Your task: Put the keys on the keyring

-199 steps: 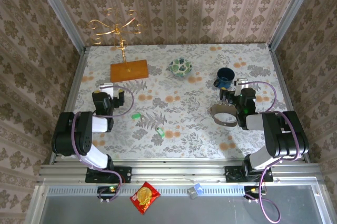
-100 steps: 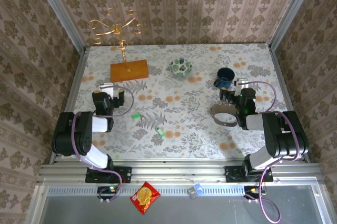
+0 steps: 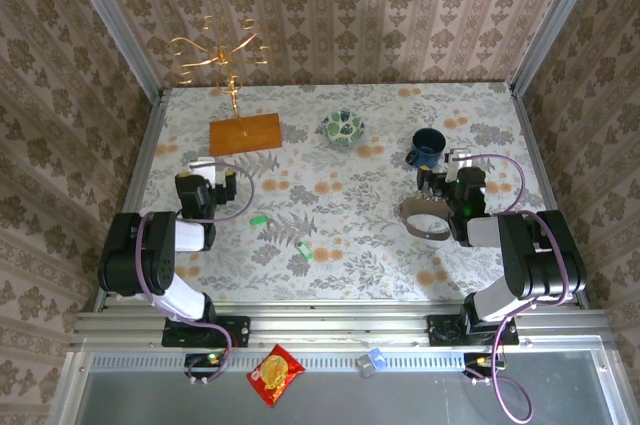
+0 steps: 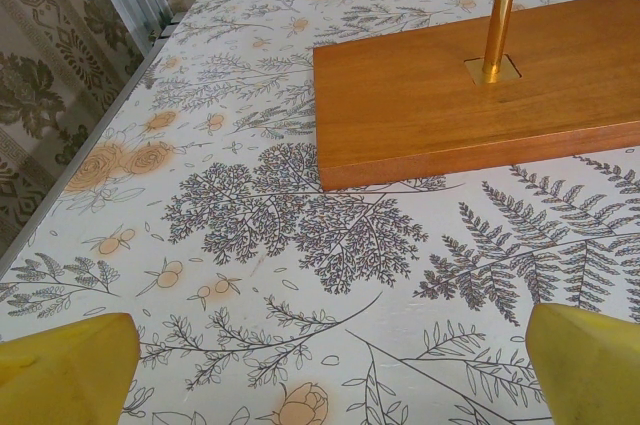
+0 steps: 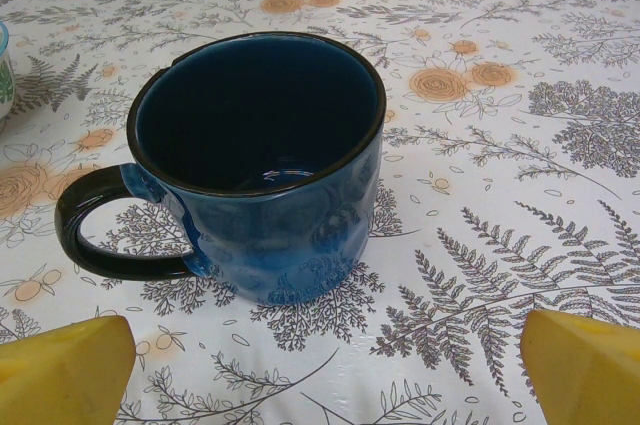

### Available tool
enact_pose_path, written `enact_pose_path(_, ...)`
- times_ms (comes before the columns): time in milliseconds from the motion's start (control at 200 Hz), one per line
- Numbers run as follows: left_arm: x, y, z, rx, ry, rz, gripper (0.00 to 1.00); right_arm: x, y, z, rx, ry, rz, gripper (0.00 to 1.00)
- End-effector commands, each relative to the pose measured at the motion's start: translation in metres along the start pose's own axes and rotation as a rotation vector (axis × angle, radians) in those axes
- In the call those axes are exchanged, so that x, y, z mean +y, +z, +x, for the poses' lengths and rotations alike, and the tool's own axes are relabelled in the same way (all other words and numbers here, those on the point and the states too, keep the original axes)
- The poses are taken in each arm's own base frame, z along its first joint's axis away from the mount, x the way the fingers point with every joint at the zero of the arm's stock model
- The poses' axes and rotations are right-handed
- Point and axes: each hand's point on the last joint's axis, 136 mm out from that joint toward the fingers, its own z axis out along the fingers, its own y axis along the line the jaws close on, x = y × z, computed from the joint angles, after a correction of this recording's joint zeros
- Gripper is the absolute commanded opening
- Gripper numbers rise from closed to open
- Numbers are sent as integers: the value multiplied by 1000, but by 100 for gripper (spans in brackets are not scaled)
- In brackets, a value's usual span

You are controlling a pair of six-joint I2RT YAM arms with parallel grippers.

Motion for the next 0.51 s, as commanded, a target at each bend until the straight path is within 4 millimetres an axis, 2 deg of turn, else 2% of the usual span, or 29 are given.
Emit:
enact_pose_path(0, 3, -4, -15, -59, -22, 4, 100, 0, -2, -13, -23, 4, 2, 100)
enact_pose_path(100, 10, -19, -27, -80, -38, -25, 100, -4, -9, -26, 36, 2, 29, 100)
enact_pose_path(125, 13, -23, -33, -86, -42, -32, 100, -4, -15, -41, 18, 7, 32, 100)
enact_pose_path(220, 18, -35, -53, -111, -47, -48, 100, -7, -26, -56, 56, 37, 55, 100)
enact_pose_path(315, 17, -47, -73, -164, -70, -29, 100, -1, -38, -66, 75, 103, 36, 98)
enact_pose_path(395, 12, -53, -85, -163, -106, 8, 98, 3, -49, -66, 124, 220, 33, 95)
enact_pose_path(500, -2, -62, -94, -153, -150, 100, 96, 10, -65, -48, 253, 367, 51, 89)
